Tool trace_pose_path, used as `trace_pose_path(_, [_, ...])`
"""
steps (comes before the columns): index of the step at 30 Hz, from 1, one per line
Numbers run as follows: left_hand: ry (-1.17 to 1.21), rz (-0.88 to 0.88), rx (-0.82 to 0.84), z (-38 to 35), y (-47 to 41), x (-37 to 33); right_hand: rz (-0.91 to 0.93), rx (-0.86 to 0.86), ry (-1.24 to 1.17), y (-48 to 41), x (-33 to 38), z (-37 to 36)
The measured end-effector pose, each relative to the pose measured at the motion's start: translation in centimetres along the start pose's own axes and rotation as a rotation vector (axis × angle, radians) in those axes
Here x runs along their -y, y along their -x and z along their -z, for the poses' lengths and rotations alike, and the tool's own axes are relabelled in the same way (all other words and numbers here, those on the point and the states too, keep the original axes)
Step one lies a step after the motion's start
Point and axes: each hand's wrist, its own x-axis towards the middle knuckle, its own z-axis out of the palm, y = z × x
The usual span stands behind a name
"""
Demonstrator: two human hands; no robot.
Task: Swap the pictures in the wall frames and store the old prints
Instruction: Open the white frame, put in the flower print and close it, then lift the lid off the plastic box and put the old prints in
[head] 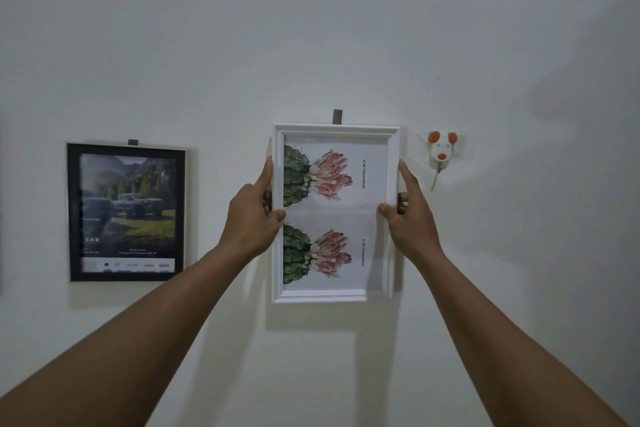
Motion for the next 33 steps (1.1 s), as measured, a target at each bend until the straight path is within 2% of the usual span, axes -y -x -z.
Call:
trace_pose_path(11, [-0.071, -0.012, -0.058, -0.9, -0.4, 0.4, 0.122, -0.075, 0.32, 0.3, -1.0, 0.0])
trace_pose_path(15, [-0.095, -0.012, -0.071, -0.9, -0.1, 0.4, 0.123, -0.033, 0.41, 0.6, -1.3, 0.0])
trace_pose_path(27, [-0.099, -0.017, -0.064, -0.9, 0.2, 0.2, 0.101, 0.002, 0.4, 0.8, -1.4, -0.2])
trace_pose_path(33, [-0.197, -0.068, -0.131, -0.6, 0.7, -0.1, 0.084, 0.008, 0.396, 0.9, -1.0, -0.3])
